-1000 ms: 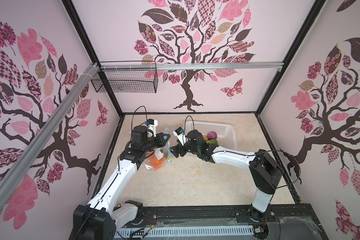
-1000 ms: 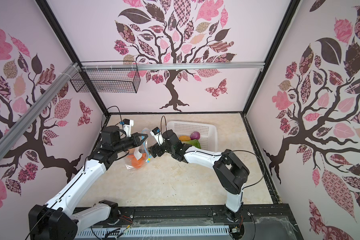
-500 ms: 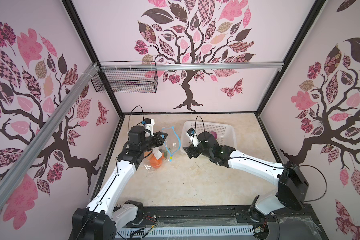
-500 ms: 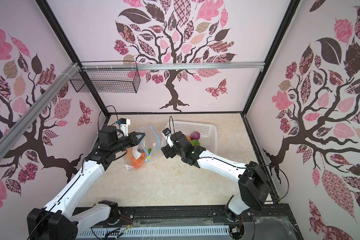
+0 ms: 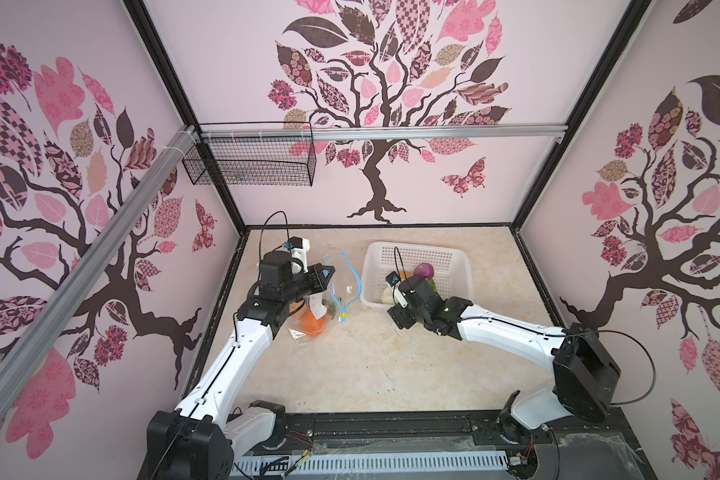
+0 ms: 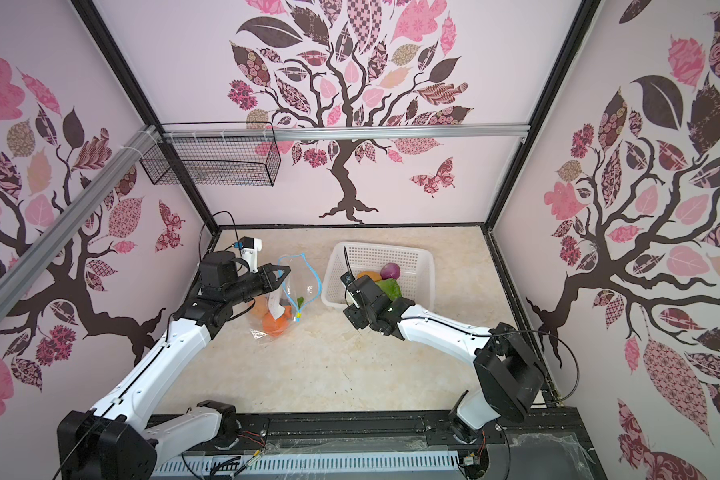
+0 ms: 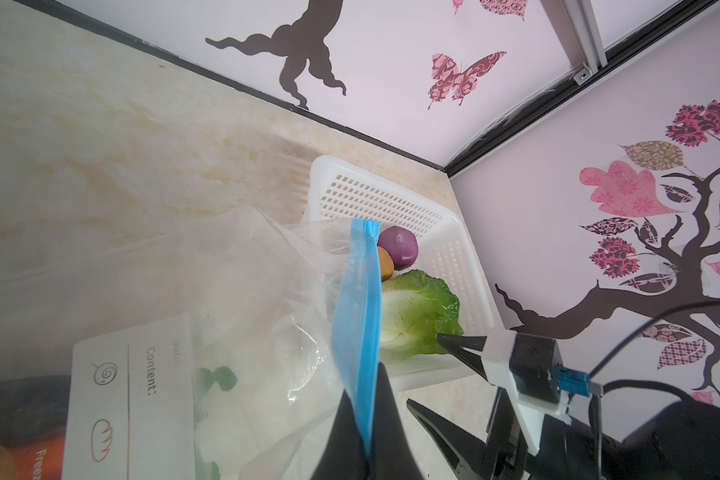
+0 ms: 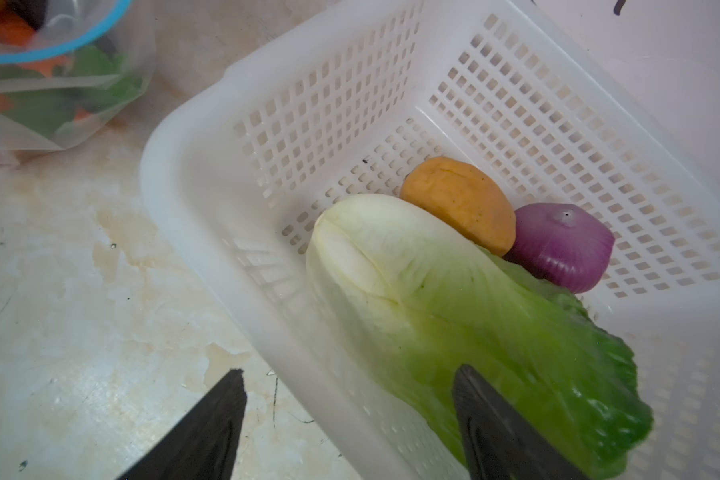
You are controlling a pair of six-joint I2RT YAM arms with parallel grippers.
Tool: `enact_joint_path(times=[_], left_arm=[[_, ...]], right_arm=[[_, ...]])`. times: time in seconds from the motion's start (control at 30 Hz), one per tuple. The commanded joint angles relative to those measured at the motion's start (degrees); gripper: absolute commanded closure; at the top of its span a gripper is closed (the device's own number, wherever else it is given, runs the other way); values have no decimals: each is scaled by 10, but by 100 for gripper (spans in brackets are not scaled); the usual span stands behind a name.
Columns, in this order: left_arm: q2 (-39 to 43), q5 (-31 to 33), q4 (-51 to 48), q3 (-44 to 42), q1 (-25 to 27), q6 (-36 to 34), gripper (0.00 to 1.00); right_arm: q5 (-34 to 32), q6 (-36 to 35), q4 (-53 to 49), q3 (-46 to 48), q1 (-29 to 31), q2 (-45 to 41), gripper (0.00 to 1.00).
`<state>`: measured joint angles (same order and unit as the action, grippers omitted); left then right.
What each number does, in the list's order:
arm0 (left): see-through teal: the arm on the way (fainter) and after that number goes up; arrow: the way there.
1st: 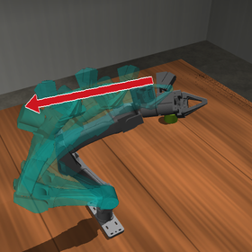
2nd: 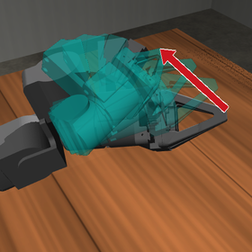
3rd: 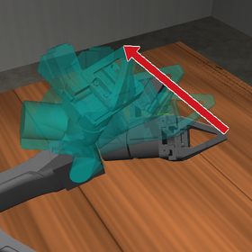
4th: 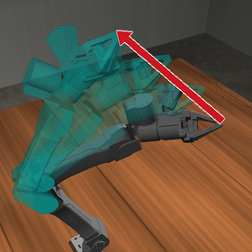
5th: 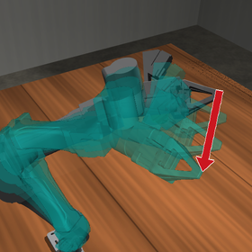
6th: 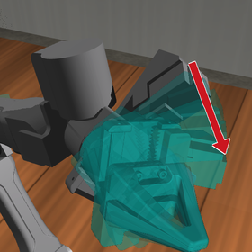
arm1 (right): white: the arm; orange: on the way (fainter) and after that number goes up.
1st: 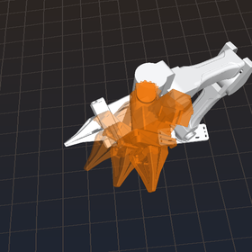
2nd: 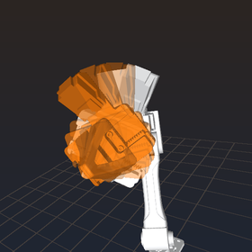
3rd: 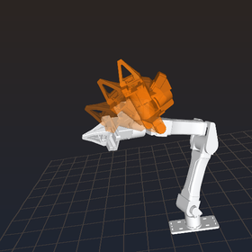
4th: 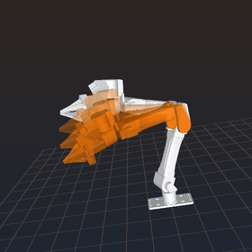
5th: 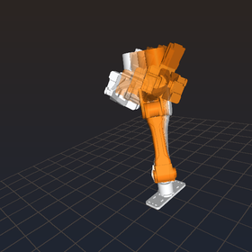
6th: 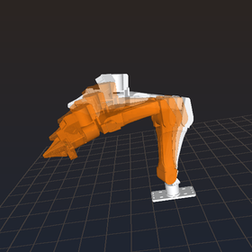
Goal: Place the food in the zip-top bag and seal the zipper
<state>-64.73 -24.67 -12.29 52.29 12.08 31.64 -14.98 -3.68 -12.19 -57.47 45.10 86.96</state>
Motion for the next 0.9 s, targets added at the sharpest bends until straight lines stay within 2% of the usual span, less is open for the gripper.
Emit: enact_joint_path(times=[0.0,0.23,0.37,0.47,0.57,0.7,0.87], left_arm=[[2,2,1,-4,-3,-8,100],[7,1,1,-4,-3,-7,100],[7,1,1,-4,-3,-6,100],[7,3,1,-4,-3,-7,100],[10,17,-2,-4,-3,-7,100],[15,35,-11,-3,-8,-14,100],[33,78,-40,7,-11,-39,100]], right_arm=[[14,-2,5,-24,-12,22,21],[42,1,7,-38,-12,53,25],[89,11,21,-58,-13,61,25],[109,46,38,-90,-12,73,22],[112,115,47,-135,-13,101,18],[98,187,27,-217,-13,162,20],[11,218,-15,-328,-14,252,21]])
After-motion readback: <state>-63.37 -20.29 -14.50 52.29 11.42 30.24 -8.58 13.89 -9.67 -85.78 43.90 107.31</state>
